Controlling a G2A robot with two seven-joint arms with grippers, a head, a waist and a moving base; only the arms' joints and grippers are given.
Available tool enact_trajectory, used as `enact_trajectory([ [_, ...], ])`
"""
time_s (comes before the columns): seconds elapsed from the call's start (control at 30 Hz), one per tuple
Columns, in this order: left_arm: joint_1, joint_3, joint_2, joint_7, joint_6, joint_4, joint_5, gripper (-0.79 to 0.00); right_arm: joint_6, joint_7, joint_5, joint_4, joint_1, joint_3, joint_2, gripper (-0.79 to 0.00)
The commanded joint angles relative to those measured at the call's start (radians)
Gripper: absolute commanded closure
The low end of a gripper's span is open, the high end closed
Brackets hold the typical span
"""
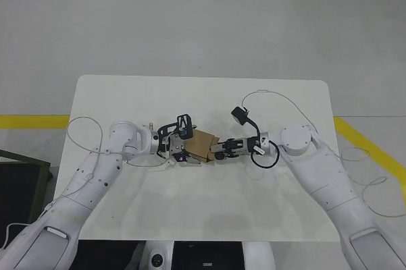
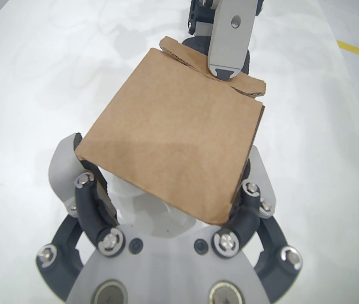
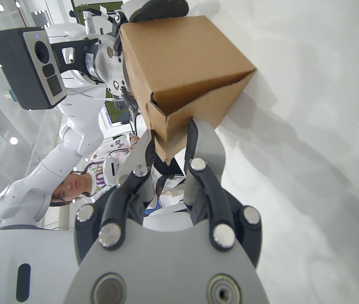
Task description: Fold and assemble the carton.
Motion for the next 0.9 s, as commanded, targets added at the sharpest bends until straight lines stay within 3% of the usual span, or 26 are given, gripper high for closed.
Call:
enact_trajectory([
  [0.0,0.0,0.0,0.0,0.0,0.0,0.0,0.0,-0.785,-0.003,-0.001,-0.002,0.001,0.004,-0.004,-0.002,-0.182],
  [0.57,0.0,0.001,0.0,-0.006,-0.002,-0.001,-0.001,-0.785,-0.002,0.002,-0.017,0.001,-0.002,0.019,0.004,-0.175],
  [0.87,-0.002,0.005,0.0,-0.008,-0.002,0.0,-0.002,-0.785,0.017,-0.002,-0.038,-0.016,-0.007,0.022,0.007,-0.117],
])
